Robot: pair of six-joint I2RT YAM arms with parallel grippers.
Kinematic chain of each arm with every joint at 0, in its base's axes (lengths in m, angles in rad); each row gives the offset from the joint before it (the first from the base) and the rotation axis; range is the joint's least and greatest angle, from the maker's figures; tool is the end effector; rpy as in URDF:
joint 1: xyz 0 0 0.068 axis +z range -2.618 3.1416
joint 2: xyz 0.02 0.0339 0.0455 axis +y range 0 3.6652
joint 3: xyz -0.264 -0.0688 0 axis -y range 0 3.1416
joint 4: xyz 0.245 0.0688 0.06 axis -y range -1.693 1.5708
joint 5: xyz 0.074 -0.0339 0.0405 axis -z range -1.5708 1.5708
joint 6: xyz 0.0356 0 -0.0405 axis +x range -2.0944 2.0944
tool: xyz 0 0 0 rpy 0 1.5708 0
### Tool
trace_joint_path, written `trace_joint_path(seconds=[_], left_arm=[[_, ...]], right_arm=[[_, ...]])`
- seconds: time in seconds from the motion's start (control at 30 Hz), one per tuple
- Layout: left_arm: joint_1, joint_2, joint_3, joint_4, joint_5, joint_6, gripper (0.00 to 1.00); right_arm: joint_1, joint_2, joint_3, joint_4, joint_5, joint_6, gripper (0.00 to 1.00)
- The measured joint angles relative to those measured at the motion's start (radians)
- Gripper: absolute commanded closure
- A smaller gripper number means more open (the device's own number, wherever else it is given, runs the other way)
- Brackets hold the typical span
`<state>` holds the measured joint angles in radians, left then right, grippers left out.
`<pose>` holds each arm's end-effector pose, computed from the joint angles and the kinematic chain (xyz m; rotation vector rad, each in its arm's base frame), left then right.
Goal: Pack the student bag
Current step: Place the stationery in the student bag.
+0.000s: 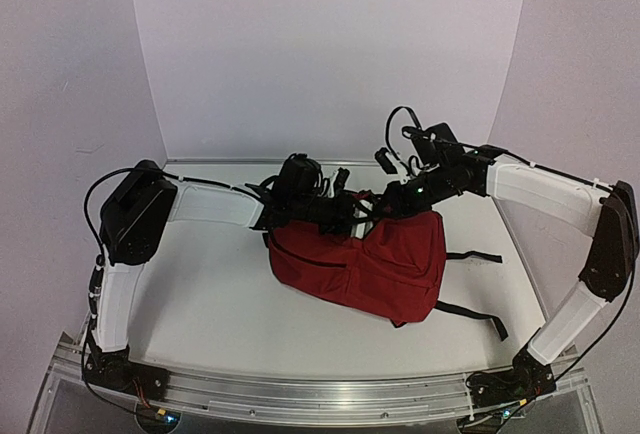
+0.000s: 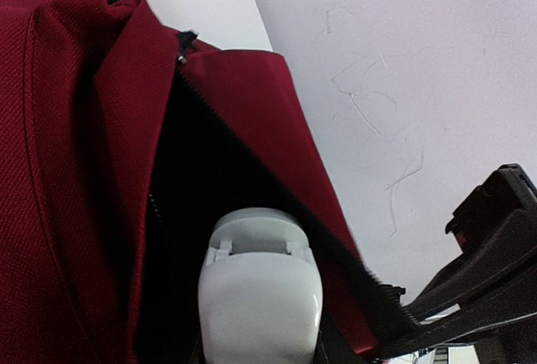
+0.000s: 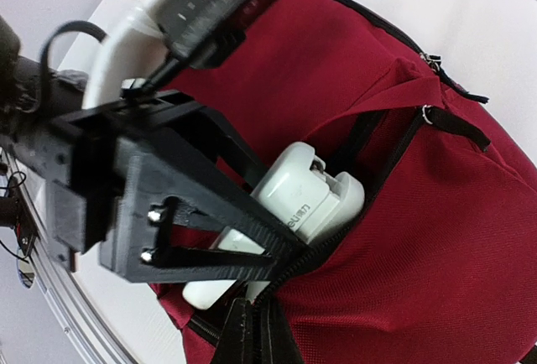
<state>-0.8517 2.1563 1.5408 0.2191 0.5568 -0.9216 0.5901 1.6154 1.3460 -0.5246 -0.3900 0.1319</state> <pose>0.3130 -0.3861 0.2008 0.3550 2.3015 -1.5931 0.2906 0.2109 0.2936 -0.7429 2.3213 0.8000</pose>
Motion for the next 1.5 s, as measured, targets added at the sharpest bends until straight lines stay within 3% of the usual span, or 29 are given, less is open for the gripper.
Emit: trace_joint_path(seconds=[0.2,0.53,0.6,0.77,0.9,1.03,1.2,1.5], left_arm=[[0.0,0.007,0.002,0.018,0.029,-0.025,1.0],[-0.022,0.164,0.195,0.019,0.125,-0.074,0.98],[-0.024,0.167,0.195,0.028,0.136,-0.088,0.94],[-0.024,0.194,0.215,0.054,0.156,-0.154,0.65],[-0.025,0.184,0.209,0.03,0.118,-0.167,0.5],[-0.03,0.111,0.17,-0.072,0.013,-0.127,0.42],[-0.031,0.042,0.158,-0.205,-0.083,-0.077,0.41],[-0.03,0.023,0.141,-0.241,-0.12,-0.044,0.35]], right_arm=[[0.002,0.0,0.004,0.001,-0.024,-0.004,1.0],[-0.006,-0.002,0.009,0.004,-0.043,-0.022,1.0],[-0.006,-0.006,0.009,0.004,-0.043,-0.026,1.0],[-0.007,-0.008,0.009,0.004,-0.043,-0.028,1.0],[-0.007,-0.011,0.008,0.004,-0.042,-0.031,1.0],[-0.007,-0.021,0.004,0.001,-0.042,-0.034,1.0],[-0.007,-0.027,-0.004,0.007,-0.042,-0.038,1.0],[-0.007,-0.035,-0.019,-0.002,-0.043,-0.044,1.0]])
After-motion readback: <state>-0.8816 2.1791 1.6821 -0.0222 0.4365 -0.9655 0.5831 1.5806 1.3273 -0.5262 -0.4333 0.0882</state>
